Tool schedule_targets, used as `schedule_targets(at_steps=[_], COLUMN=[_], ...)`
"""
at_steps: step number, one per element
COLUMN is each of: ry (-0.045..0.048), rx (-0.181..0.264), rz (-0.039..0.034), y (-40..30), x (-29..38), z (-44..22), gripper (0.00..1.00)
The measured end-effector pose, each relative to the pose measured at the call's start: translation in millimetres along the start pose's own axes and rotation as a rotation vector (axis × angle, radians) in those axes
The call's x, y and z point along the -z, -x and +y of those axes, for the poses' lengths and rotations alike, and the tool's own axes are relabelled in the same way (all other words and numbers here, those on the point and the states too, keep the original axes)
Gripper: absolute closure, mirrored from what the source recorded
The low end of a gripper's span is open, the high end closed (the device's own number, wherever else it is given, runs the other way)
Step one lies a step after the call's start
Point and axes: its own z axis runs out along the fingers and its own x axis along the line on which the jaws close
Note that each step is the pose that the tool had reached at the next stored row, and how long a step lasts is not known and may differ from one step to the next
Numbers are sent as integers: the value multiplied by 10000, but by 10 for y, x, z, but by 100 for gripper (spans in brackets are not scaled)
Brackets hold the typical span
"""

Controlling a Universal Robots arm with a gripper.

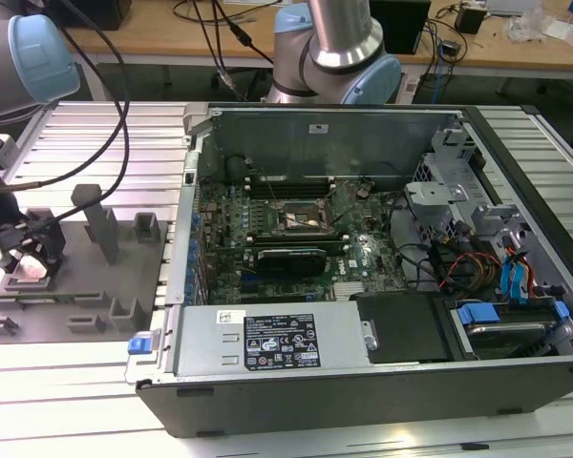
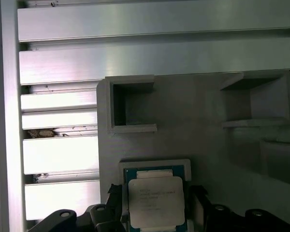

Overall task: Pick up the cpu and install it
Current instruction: 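Pick up the cpu and move it towards the insertion slot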

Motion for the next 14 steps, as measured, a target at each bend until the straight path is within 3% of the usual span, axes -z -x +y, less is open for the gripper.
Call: schedule_targets(at_steps=[2,4,14], ry=[-1,-1,1], rx=[0,0,75], rz=[1,1,5], y=[0,0,0], x=[0,0,28], z=[0,0,2], gripper=[35,45,45])
